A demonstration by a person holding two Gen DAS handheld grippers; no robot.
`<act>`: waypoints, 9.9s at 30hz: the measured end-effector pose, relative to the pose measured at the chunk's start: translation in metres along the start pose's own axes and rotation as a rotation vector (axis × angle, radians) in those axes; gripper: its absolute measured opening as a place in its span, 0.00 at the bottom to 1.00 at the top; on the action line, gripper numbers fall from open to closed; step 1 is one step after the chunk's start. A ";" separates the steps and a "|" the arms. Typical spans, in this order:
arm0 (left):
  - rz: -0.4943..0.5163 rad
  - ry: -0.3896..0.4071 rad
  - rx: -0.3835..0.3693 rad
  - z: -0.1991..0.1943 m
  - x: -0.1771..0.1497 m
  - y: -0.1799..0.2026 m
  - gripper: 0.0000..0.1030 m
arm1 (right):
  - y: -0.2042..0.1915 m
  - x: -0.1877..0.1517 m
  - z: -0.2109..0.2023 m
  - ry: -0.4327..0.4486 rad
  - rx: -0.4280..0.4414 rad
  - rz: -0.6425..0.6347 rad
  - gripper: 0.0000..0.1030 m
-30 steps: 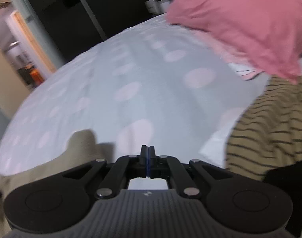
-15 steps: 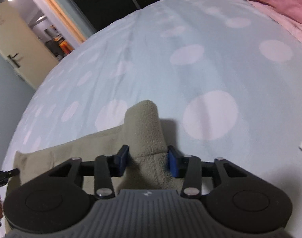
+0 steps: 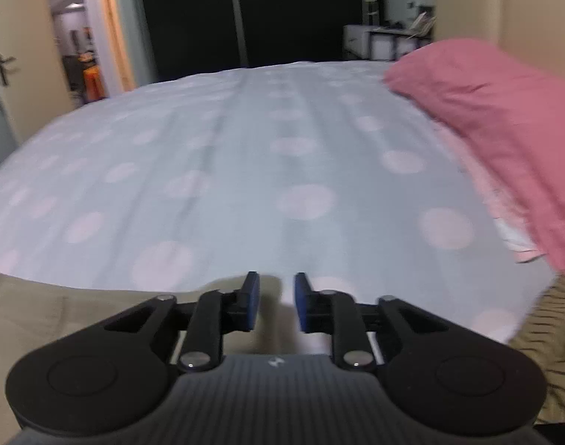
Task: Fold clothes
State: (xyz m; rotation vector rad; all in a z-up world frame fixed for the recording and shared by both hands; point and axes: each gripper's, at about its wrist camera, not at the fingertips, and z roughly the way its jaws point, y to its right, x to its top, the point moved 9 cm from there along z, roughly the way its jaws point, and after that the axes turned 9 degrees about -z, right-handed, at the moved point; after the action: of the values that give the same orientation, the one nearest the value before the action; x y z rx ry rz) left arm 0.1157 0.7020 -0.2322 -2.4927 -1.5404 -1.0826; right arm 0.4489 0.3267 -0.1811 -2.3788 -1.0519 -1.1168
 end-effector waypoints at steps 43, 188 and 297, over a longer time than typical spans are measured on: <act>0.068 -0.305 0.041 -0.145 -0.177 -0.047 0.41 | -0.024 -0.197 -0.167 -0.489 0.149 0.095 0.51; 1.041 -0.058 -0.038 -0.387 -0.362 0.005 0.41 | -0.115 -0.277 -0.473 -0.062 0.478 -0.850 0.48; 0.004 -0.350 -0.137 -0.205 -0.295 -0.112 0.55 | -0.026 -0.329 -0.242 -0.458 0.409 0.341 0.90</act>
State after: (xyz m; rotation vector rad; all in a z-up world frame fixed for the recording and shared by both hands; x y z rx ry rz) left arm -0.1654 0.4568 -0.2791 -2.9041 -1.5813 -0.8077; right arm 0.1607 0.0520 -0.2759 -2.3881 -0.8483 -0.2139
